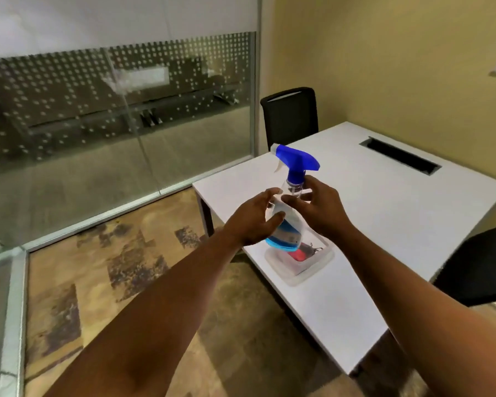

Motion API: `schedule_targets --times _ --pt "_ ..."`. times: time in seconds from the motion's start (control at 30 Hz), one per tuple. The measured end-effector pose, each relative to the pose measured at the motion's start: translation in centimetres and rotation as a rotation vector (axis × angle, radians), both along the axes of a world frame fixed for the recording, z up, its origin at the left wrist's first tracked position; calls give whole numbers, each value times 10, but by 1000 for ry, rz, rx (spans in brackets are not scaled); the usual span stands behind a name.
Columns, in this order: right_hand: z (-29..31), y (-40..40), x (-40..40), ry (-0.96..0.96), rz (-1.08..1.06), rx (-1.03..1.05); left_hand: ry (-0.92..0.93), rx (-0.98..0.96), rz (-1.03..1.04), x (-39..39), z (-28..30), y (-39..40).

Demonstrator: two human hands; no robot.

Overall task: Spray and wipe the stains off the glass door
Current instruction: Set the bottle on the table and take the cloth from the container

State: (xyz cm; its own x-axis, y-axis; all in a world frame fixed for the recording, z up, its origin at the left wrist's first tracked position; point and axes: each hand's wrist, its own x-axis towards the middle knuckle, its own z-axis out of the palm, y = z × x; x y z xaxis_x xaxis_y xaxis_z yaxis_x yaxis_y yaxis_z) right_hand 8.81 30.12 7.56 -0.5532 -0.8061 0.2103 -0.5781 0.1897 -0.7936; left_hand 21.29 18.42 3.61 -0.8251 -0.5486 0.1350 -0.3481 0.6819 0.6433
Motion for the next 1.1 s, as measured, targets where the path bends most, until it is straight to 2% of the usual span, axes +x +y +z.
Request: schedule_targets --times 0.37,0.6,0.8,1.1 --pt "-30 -3 -68 -10 -262 35 -107 -14 -190 -88 -27 -34" --pt "-83 21 -92 57 -592 38 -237 -80 -317 -124 -77 -43" --pt "-130 33 -92 -30 -783 60 -352 -81 -317 -138 -113 -51" --pt "-175 30 -93 -177 -891 81 -452 -165 -402 -159 -144 -61"
